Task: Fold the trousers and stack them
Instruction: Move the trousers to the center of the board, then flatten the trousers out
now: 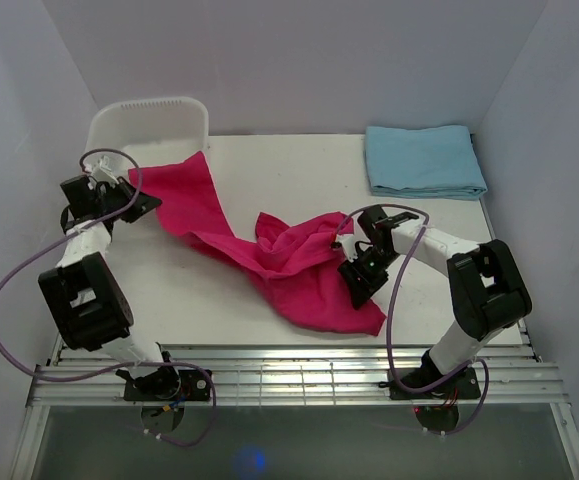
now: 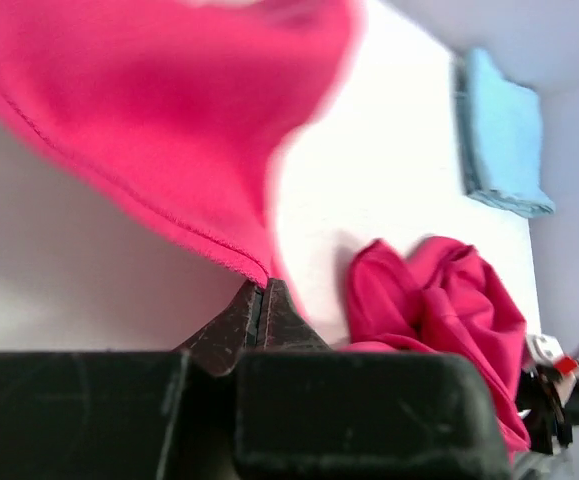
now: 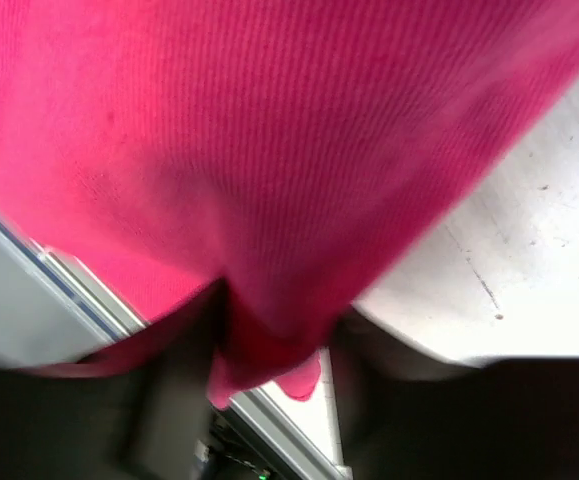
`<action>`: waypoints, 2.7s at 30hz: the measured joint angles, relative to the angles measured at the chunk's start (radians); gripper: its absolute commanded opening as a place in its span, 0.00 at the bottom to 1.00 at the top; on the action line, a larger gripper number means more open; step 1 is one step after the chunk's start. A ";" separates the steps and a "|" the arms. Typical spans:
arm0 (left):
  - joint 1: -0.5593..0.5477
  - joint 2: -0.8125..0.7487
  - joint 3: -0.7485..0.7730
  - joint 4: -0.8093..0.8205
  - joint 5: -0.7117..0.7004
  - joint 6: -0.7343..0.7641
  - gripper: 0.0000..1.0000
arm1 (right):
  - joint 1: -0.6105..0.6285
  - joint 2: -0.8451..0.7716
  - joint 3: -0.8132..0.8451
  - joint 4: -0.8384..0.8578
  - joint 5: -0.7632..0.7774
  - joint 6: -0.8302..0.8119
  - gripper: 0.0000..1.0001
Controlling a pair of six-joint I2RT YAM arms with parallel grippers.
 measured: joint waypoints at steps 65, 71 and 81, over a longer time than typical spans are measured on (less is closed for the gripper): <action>-1.146 -0.098 0.363 -0.628 -0.329 0.676 0.71 | -0.298 -0.023 0.354 0.197 -0.285 0.301 1.00; -1.283 0.237 0.589 -0.661 -0.486 0.717 0.75 | -0.271 0.054 0.211 0.140 -0.246 0.209 1.00; -1.286 0.423 0.675 -0.771 -0.534 0.747 0.19 | -0.272 0.074 0.138 0.181 -0.174 0.176 0.84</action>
